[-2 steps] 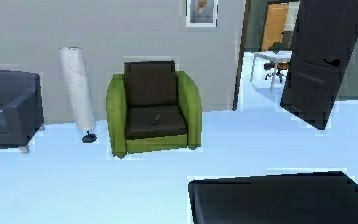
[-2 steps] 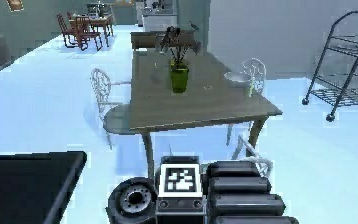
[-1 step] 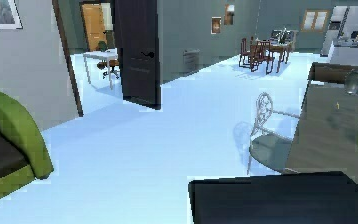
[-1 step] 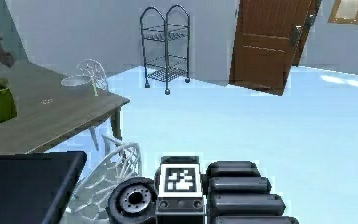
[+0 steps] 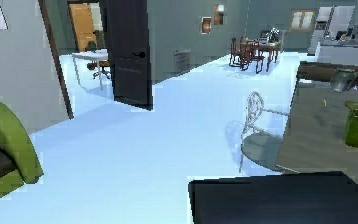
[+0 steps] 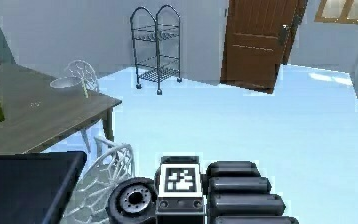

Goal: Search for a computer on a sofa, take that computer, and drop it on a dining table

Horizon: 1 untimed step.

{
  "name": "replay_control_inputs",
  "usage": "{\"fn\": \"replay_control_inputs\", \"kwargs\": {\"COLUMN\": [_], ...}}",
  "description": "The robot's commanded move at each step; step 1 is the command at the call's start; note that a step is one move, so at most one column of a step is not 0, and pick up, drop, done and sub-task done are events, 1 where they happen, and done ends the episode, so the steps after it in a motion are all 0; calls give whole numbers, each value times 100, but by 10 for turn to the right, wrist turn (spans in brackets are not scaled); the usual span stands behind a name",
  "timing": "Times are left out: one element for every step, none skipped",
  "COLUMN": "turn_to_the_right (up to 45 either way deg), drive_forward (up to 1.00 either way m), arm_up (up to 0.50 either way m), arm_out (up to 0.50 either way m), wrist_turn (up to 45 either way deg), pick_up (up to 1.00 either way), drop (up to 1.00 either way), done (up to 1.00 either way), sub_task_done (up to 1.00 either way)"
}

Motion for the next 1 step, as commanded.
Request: {"fn": "replay_control_inputs", "kwargs": {"turn_to_the_right": [-60], "drive_forward": [0], "arm_up": [0], "arm_out": [0], "wrist_turn": [0], "pick_up": [0], "drop": [0], "done": [0], "sub_task_done": [0]}}
